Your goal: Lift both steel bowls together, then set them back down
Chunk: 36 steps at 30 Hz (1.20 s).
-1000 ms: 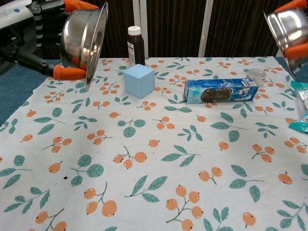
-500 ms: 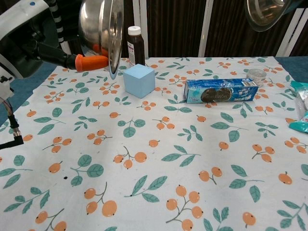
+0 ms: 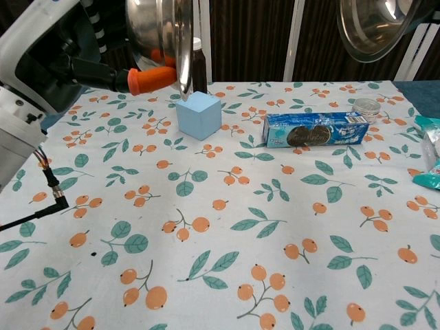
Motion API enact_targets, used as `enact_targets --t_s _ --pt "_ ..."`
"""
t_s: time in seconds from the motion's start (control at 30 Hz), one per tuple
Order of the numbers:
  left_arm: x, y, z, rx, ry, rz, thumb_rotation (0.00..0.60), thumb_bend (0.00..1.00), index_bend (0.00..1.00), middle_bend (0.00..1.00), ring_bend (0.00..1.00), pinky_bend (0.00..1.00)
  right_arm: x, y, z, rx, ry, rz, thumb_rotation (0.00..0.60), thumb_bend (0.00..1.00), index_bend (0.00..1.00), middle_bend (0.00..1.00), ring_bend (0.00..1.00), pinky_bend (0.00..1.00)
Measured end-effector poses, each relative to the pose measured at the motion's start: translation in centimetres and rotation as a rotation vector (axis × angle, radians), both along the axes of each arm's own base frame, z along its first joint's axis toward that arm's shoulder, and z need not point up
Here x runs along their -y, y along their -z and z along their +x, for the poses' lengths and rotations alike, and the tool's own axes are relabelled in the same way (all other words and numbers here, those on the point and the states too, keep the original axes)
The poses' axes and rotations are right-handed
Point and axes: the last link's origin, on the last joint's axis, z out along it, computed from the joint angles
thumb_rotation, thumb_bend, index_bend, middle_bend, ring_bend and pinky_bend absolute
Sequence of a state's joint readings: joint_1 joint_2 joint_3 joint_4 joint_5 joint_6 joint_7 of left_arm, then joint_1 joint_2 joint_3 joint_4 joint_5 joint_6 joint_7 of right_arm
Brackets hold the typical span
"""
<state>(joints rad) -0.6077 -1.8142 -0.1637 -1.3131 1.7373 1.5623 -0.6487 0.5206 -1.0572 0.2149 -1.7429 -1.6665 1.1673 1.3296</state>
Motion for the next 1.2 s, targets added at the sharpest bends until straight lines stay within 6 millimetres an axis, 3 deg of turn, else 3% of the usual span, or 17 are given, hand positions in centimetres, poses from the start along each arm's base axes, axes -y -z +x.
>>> enact_targets --t_s 0.23,0.73,1.2 --pt "0.6 1.5 1.1 0.032 0.038 0.036 0.600 0.00 0.27 0.22 0.18 0.36 -0.4 1.2 1.1 -0.017 -0.009 0.008 0.600 0.07 0.47 0.35 0.43 0.29" --pt "0.8 2.4 2.2 0.040 0.073 0.126 0.600 0.00 0.28 0.22 0.18 0.36 -1.5 3.7 2.9 -0.025 -0.001 0.025 0.600 0.07 0.48 0.35 0.43 0.29" --pt "1.0 4.4 3.0 0.008 0.103 0.158 0.600 0.00 0.28 0.22 0.18 0.36 -2.5 4.2 4.2 -0.022 -0.035 0.038 0.600 0.08 0.48 0.35 0.44 0.29"
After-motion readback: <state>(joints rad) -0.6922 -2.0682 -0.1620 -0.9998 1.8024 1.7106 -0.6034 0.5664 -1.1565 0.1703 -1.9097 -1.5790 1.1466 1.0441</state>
